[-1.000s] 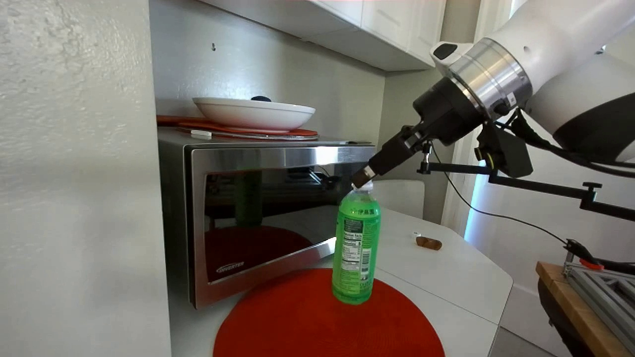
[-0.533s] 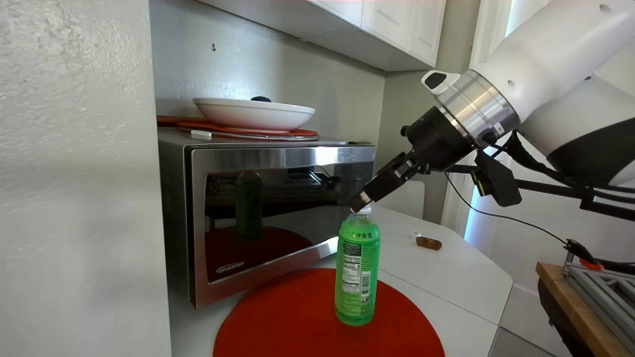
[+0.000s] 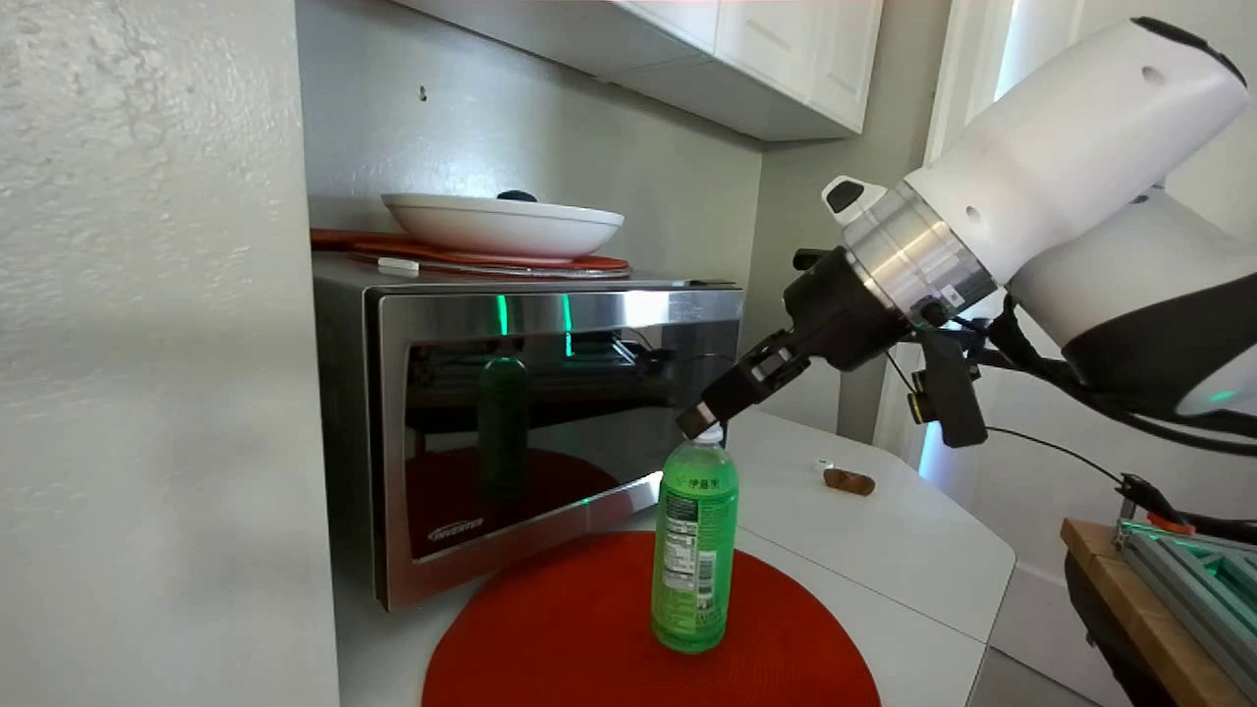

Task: Put the green bottle on the orange plate.

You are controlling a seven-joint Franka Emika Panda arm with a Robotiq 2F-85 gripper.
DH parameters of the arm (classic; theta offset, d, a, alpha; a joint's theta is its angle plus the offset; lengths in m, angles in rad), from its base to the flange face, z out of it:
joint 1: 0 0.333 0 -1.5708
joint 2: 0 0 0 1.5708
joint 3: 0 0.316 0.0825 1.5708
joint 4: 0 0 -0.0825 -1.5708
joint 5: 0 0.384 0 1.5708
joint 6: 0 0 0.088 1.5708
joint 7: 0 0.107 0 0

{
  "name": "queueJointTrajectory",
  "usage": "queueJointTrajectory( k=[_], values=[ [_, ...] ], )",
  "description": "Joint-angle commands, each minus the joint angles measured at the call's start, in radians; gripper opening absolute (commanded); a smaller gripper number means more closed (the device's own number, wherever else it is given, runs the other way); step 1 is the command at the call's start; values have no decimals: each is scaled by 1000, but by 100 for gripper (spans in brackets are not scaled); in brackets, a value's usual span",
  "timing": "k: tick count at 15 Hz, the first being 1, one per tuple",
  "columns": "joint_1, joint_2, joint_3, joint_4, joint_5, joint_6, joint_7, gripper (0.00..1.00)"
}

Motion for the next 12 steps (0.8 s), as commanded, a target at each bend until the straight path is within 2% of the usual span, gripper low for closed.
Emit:
queueJointTrajectory(
  k=[1,2,4,5,6,7,10,12],
  values=[
    [-68,-56,85,-8,106,131,-16,8],
    [-62,-16,129,-24,271,124,-166,8],
    [-82,-13,171,-20,332,125,-193,8],
    [-91,-10,192,-19,360,128,-208,18],
    [-100,-9,211,-19,381,133,-224,57],
    [-108,-4,225,-18,395,135,-236,58],
    [-120,2,242,-17,422,134,-267,80],
    [-106,11,222,-16,424,115,-302,93]
  ],
)
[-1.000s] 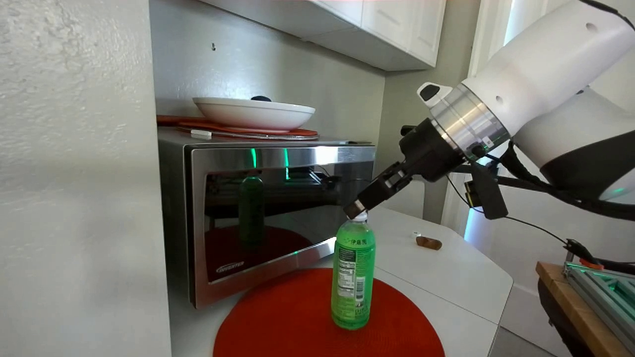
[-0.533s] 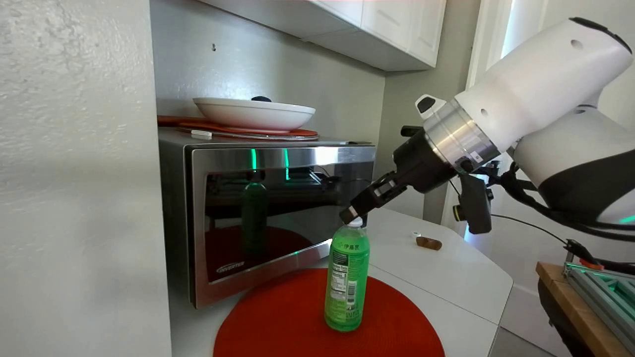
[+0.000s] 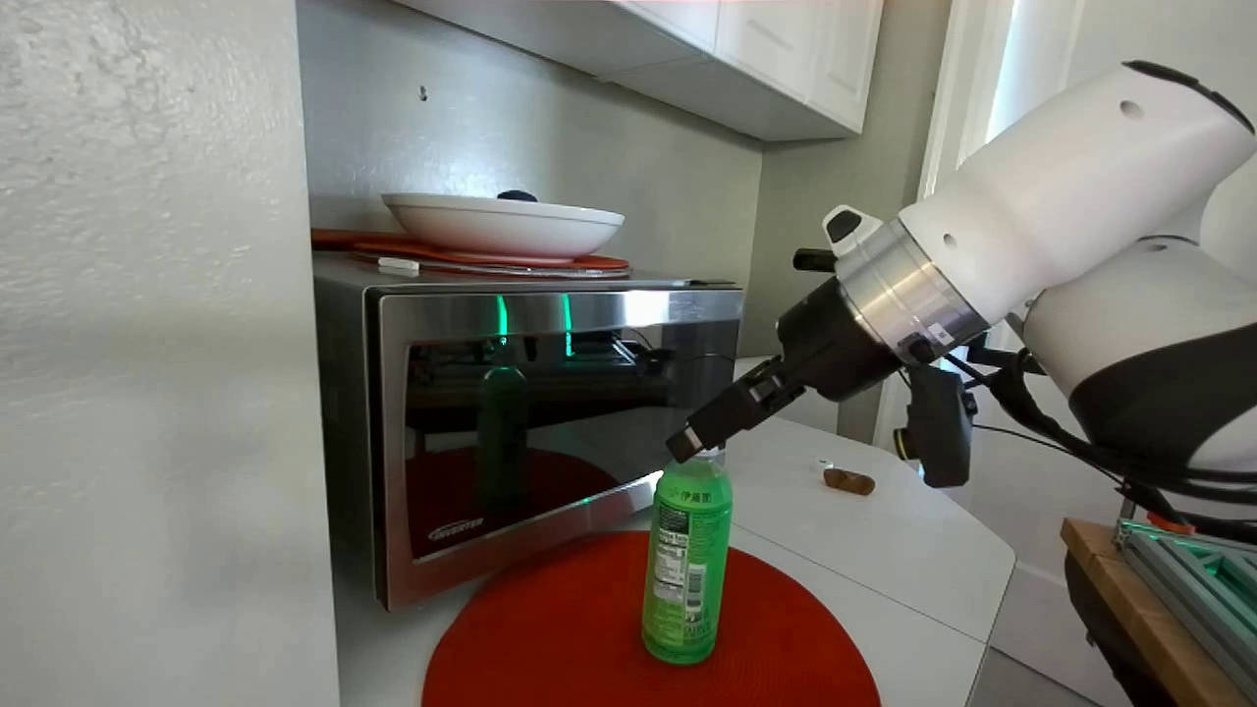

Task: Put the green bottle on the orange plate.

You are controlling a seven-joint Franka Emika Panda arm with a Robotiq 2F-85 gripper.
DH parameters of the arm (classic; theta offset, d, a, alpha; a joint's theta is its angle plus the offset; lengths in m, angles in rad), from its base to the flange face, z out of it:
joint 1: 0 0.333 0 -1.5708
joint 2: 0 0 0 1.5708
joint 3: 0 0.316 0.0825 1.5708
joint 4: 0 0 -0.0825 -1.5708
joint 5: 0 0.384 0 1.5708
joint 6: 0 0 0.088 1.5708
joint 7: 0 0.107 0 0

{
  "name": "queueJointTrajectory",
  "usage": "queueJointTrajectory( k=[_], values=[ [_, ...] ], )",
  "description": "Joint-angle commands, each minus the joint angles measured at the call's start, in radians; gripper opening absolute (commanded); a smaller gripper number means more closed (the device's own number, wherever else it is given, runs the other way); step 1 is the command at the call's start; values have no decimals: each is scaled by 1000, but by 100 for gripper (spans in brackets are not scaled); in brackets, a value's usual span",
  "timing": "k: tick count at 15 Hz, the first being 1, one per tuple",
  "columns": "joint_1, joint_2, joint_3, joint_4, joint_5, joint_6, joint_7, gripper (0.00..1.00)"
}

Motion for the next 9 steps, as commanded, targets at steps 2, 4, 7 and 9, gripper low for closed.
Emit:
queueJointTrajectory(
  k=[2,4,7,9],
  values=[
    [2,41,-31,-17,23,62,-154,100],
    [44,74,-98,-18,18,4,-230,100],
    [160,147,-251,-9,19,-137,-363,100],
    [269,187,-386,11,23,-231,-427,100]
  ],
)
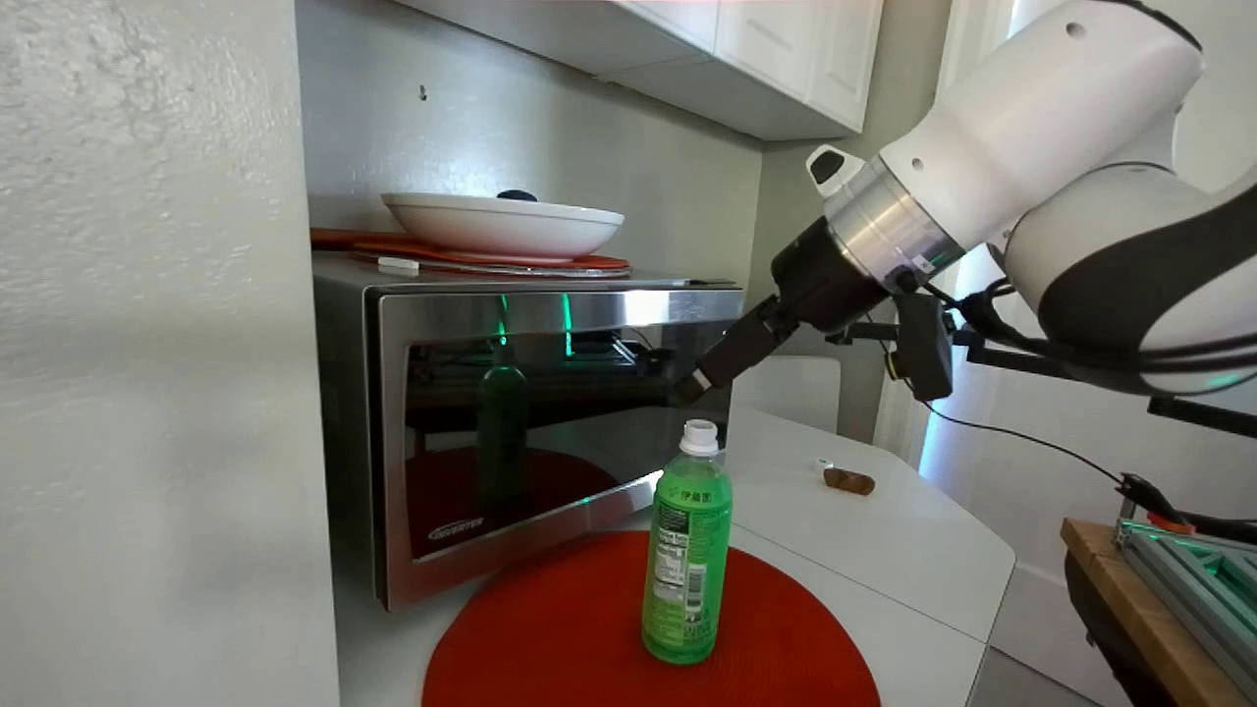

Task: Put the green bottle on the orange plate.

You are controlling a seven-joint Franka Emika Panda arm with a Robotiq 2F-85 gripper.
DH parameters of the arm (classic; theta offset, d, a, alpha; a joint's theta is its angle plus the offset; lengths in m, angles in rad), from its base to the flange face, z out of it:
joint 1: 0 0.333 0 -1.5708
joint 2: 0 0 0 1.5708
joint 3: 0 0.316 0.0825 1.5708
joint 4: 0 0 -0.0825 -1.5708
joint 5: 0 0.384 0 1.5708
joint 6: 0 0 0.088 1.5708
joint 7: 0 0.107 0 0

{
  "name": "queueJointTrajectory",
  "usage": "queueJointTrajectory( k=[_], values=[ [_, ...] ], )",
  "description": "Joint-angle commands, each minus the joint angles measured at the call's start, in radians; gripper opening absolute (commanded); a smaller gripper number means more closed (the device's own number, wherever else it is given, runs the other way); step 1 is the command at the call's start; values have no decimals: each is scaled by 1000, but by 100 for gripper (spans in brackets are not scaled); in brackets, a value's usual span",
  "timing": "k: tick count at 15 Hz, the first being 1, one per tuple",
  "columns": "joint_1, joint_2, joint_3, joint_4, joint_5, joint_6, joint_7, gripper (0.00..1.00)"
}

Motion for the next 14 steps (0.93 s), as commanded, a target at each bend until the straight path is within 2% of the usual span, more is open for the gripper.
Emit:
queueJointTrajectory(
  k=[1,8,9,10,11,14],
  values=[
    [199,121,-228,22,20,-167,-171,100],
    [639,75,-740,190,-26,-719,-213,100],
    [592,89,-694,164,-93,-606,-116,100],
    [655,91,-761,182,-105,-667,-116,100],
    [687,93,-794,187,-109,-694,-116,100],
    [701,96,-804,184,-113,-709,-115,100]
  ],
)
